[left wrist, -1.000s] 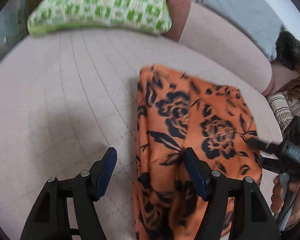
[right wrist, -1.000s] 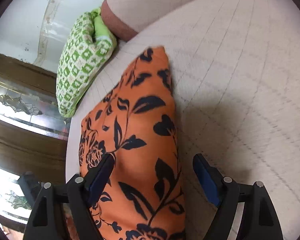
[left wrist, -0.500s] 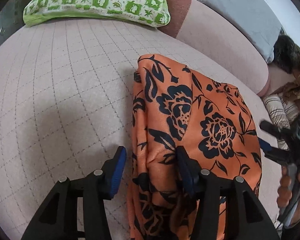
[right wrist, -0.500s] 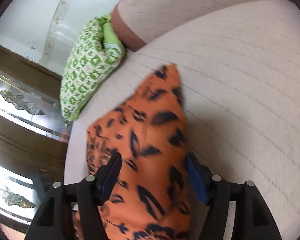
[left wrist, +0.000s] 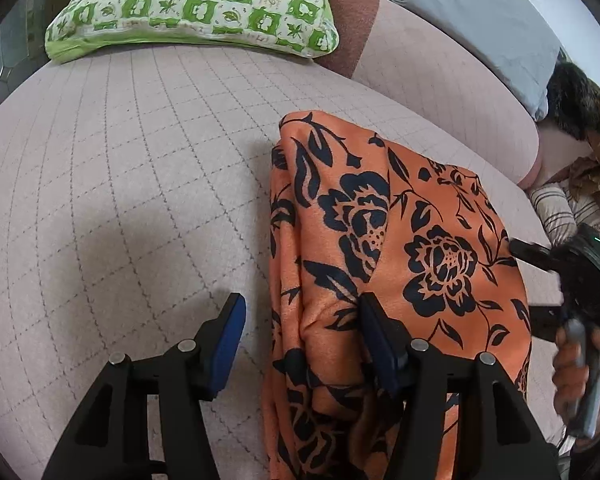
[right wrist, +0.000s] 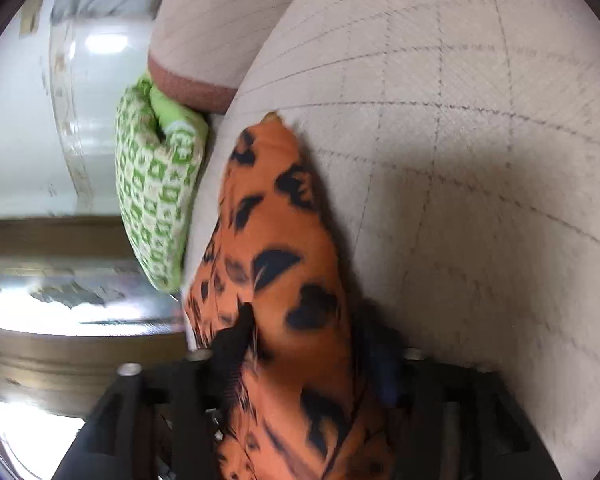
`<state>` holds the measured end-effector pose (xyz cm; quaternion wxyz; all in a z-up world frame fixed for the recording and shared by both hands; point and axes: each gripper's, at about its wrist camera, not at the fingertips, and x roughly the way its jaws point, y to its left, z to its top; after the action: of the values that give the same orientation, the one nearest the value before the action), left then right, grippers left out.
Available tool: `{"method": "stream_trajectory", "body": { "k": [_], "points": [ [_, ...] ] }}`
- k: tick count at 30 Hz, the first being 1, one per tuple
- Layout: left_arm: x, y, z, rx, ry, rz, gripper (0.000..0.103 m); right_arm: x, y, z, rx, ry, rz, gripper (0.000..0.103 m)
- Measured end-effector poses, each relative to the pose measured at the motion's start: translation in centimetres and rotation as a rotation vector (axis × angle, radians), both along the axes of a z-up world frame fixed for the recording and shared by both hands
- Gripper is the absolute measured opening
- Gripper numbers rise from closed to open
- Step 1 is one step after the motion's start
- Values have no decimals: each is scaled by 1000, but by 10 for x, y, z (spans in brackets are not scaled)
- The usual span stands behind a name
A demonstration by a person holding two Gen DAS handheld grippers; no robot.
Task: Fold small clothes
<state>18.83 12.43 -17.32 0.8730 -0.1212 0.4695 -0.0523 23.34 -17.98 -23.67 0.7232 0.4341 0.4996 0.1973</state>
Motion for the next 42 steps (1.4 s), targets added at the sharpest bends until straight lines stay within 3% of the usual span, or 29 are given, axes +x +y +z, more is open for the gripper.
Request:
{"method": "stream_trajectory", "body": {
  "k": [3,8,13,20,23,25,29,31,34,37,38,39,40,42],
  "points": [
    [-2,-2,1,17,-11,-1,61,-23,6,21,-108,-74,37,79],
    [-3,0,2,10,-14,1,61,-47,19,28,-202,-107,97,79],
    [-12,6,10,-2,-44,6,60,-52,24,22,-196,-104,107,79],
    [-13,9,26,-64,-109,12,64,-47,27,35,-245,-173,93,79],
    [-2,6,15,-86,-68,12,71,-38,30,28,-249,-155,105,79],
    [9,4,-4,-90,32,14,71,-33,33,18,-246,-126,128,79],
    [9,3,-6,-92,25,1,72,-33,35,13,-228,-137,128,79],
    [8,4,-6,-106,18,-6,65,-33,38,16,-215,-148,141,79],
    [9,8,-7,-153,23,-2,65,-32,41,16,-218,-162,152,80],
    [7,5,-9,-117,13,-24,65,-30,38,6,-181,-156,125,80],
    [7,2,-9,-101,6,-36,62,-29,40,7,-190,-167,138,74],
    [8,-1,-9,-99,2,-57,48,-28,45,9,-209,-169,157,67],
    [8,-4,-9,-92,2,-69,44,-27,49,9,-231,-163,170,58],
    [6,-10,-6,-55,-23,-94,35,-26,51,13,-249,-165,177,49]
  ]
}}
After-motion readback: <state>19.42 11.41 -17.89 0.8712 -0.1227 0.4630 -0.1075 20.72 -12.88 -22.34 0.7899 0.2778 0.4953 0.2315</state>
